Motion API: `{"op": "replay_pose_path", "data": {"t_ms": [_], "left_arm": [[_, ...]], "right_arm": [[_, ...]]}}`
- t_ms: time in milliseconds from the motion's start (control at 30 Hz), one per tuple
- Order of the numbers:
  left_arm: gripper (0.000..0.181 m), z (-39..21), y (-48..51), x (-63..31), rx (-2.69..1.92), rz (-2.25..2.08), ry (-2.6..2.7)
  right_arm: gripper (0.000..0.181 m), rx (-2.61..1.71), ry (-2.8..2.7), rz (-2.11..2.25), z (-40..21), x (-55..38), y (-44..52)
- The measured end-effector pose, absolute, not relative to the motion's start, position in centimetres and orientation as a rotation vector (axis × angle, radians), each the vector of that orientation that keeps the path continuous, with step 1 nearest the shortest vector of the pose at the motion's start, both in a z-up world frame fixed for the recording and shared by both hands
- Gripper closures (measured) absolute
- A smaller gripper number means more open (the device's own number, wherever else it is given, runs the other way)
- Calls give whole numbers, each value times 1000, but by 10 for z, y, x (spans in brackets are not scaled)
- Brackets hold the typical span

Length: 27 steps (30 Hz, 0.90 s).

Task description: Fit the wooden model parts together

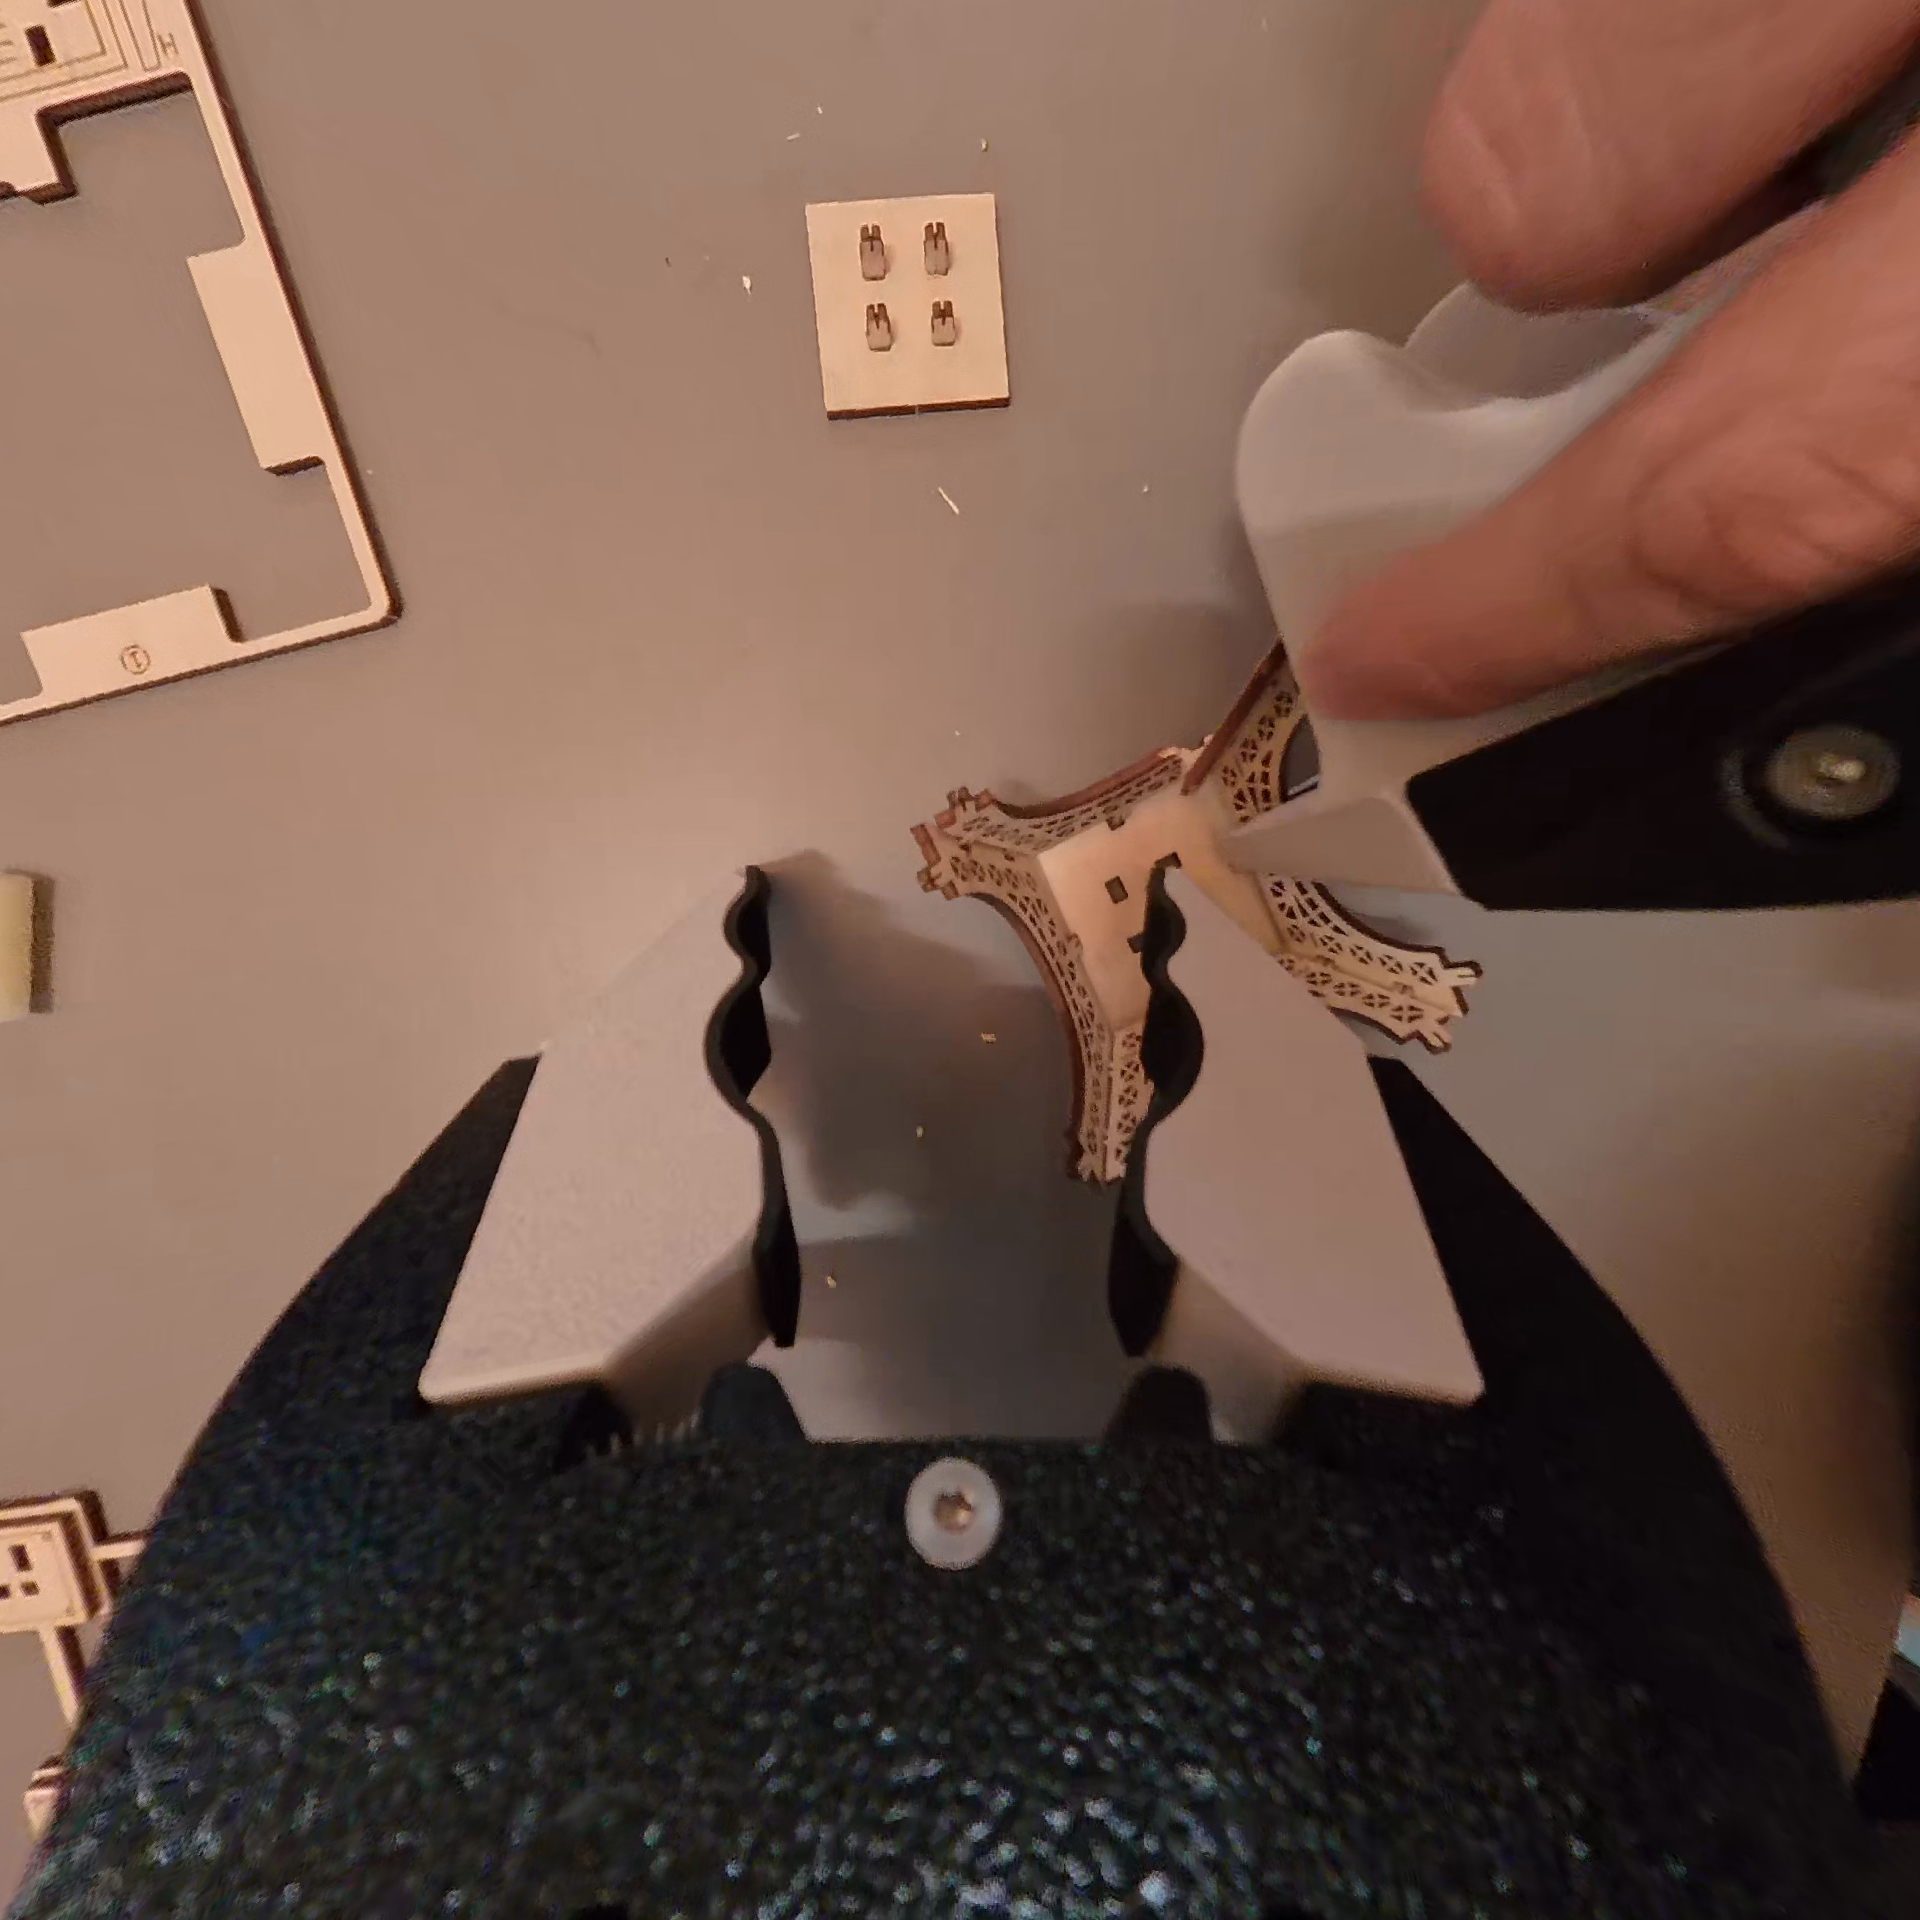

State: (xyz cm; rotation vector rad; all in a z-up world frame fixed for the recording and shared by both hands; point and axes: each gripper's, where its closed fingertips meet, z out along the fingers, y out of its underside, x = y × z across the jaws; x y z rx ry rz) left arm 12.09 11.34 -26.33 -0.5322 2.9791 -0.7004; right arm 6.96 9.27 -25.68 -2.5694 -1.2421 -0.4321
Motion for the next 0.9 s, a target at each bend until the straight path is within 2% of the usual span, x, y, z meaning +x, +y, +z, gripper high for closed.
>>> {"op": "replay_pose_path", "data": {"t_ms": [900], "left_arm": [[107,-264,112,120,-541,-685,2977]], "right_arm": [[179,-2670,-1297,-320,-256,67,85]]}}
